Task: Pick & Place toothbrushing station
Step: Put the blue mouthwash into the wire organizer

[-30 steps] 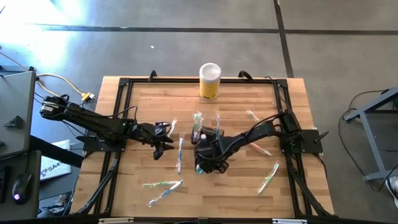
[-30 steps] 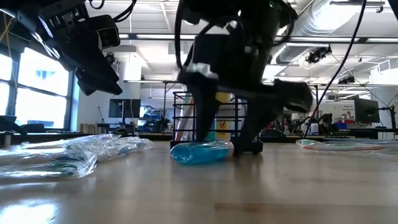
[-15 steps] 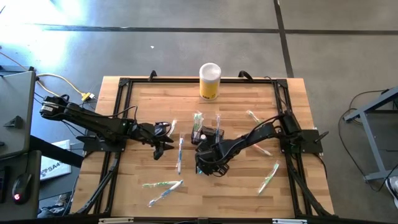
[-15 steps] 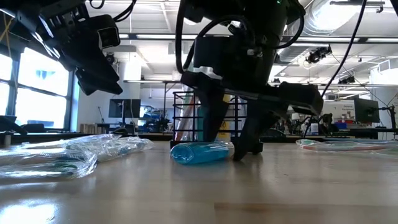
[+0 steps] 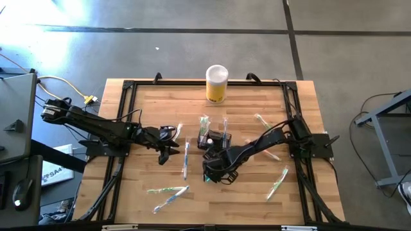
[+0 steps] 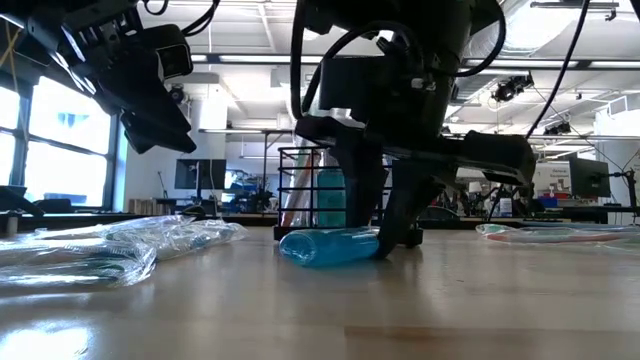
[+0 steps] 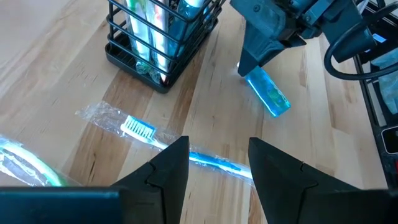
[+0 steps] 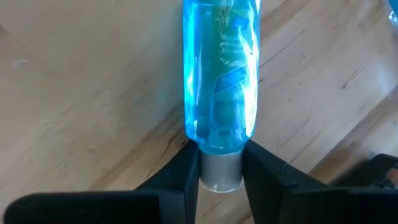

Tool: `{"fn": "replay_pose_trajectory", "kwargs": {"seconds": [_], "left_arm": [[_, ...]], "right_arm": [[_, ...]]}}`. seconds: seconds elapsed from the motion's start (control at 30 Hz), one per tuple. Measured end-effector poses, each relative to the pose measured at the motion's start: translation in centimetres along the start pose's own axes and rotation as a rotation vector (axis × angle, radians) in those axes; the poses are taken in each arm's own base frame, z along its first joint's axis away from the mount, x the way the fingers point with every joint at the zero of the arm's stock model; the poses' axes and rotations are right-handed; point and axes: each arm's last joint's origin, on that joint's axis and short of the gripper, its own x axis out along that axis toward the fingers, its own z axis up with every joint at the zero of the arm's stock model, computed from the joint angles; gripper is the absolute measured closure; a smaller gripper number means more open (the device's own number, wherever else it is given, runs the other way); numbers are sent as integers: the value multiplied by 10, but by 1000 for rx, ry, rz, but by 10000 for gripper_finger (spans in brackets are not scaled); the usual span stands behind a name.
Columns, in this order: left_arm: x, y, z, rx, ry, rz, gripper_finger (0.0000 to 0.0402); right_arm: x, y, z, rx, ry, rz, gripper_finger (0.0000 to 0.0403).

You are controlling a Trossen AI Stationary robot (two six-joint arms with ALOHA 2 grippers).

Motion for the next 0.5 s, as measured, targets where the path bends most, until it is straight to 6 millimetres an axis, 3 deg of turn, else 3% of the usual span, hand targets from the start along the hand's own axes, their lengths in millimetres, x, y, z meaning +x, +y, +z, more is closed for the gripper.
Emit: {"fn": "replay_pose_trajectory", "kwargs": {"seconds": [0.3, 0.5], "left_arm": [[0, 0, 0, 0, 2, -2, 240], [0, 0, 0, 0, 3, -2, 240]], "right_arm": [[-12, 24, 14, -71, 128, -247, 299], [-21, 37, 21, -136, 237, -465, 317]]}}
